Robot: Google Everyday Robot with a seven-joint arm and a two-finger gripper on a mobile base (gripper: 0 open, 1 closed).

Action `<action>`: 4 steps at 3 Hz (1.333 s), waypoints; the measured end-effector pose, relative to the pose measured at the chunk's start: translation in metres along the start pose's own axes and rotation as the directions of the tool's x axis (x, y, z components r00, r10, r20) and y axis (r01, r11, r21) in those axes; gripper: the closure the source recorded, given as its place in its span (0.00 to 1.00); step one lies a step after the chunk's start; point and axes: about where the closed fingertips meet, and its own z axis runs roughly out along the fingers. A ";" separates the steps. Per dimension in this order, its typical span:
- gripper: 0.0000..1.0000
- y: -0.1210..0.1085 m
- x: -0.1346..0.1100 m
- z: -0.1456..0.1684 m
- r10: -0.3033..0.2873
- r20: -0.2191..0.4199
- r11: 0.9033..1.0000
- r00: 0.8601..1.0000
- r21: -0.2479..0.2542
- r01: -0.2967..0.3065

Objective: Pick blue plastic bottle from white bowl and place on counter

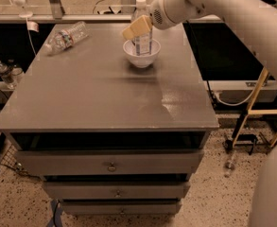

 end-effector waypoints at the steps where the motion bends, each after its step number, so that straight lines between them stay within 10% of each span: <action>1: 0.26 0.004 0.000 0.007 -0.001 -0.003 1.000 1.000 -0.015 0.001; 4: 1.00 0.002 -0.042 -0.042 -0.022 0.162 1.000 0.986 -0.004 0.023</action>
Offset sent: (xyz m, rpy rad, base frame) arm 0.0021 0.0071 0.0049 0.0362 -0.0050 0.0241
